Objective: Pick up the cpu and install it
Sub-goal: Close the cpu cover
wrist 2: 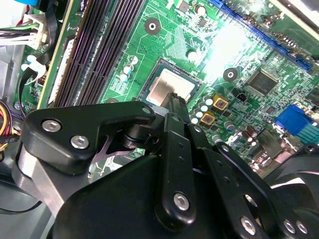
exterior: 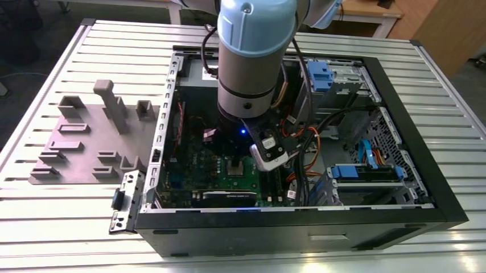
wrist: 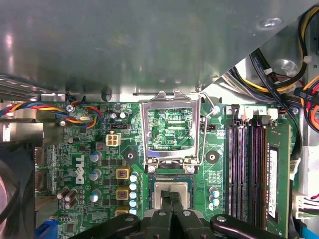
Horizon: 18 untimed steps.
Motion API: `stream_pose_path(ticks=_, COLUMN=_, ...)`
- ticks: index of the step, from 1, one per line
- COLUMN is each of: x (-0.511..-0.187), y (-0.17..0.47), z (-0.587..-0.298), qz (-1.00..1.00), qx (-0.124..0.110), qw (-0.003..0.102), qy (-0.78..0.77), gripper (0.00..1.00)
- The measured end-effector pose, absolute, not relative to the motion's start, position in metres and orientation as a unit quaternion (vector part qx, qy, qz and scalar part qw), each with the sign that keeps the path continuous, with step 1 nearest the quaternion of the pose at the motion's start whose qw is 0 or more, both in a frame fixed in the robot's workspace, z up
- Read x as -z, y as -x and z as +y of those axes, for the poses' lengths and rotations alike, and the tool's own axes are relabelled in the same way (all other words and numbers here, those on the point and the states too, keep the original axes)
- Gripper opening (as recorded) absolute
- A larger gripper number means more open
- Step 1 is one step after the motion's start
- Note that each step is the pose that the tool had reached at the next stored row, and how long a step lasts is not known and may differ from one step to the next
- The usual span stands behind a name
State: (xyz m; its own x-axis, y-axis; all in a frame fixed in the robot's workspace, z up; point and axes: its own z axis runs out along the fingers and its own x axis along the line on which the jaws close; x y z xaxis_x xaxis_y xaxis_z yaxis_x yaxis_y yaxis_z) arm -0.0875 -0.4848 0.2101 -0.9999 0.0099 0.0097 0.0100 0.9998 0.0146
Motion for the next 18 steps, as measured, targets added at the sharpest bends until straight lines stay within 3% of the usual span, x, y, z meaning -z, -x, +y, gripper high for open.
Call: stream_pose_path(ticks=18, x=-0.2179, y=0.0874, z=-0.4848, qz=-1.0, qx=0.007, qw=0.005, qy=0.005, gripper=0.11)
